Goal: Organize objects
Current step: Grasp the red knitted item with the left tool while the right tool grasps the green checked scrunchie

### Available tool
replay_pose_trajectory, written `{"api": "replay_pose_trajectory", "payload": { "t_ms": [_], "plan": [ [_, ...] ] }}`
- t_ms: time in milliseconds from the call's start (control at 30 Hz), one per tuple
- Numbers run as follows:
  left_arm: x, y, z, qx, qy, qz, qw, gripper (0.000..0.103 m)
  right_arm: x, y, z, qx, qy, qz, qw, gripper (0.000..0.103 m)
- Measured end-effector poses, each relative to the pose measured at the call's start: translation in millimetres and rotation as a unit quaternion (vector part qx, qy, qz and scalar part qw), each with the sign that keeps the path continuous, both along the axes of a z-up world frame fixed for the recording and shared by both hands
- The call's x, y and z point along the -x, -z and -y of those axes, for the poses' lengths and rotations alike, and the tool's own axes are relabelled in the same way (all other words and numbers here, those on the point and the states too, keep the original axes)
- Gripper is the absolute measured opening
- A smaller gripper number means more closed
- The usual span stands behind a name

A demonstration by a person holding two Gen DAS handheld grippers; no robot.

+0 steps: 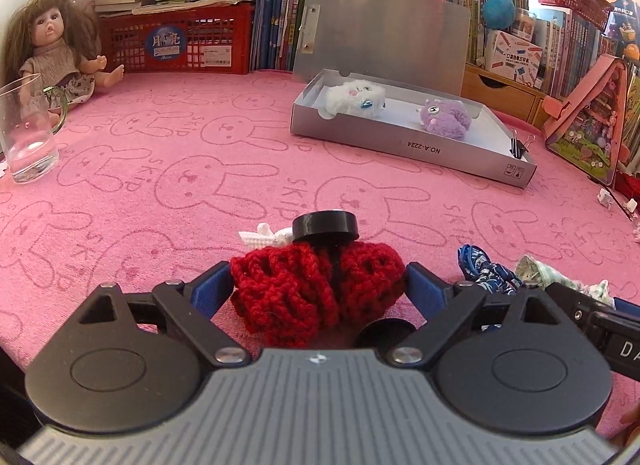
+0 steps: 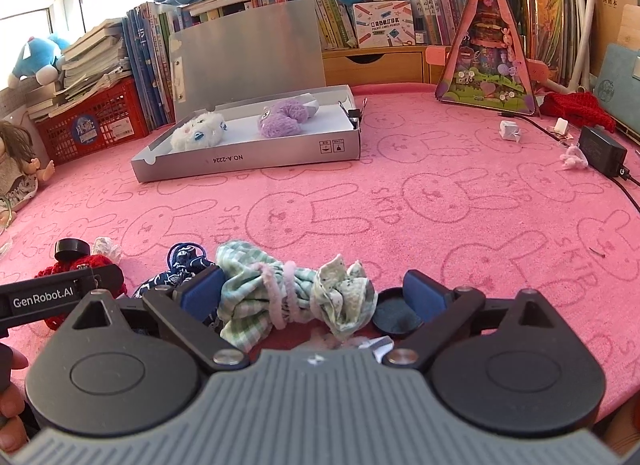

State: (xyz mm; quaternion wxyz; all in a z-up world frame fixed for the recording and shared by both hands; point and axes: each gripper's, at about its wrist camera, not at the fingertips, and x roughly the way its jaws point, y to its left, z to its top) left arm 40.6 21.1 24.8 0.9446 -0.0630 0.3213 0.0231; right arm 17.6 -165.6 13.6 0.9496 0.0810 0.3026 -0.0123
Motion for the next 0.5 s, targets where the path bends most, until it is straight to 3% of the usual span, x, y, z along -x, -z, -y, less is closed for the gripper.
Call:
{"api": "replay_pose_trajectory", "payload": {
  "t_ms": [333, 500],
  "plan": [
    [0.8, 1.7, -3.4, 0.001, 0.005, 0.005, 1.0, 0.093, -1.6, 4.9, -0.9, -0.003, -0.01, -0.007, 1.0, 0.096],
    [5.7, -2.6, 1.1, -0.01, 0.022, 0.02, 0.9995, 0.078, -0.6, 4.5, -6.8, 0.008, -0.023, -0.009, 1.0, 0.079]
  ]
}}
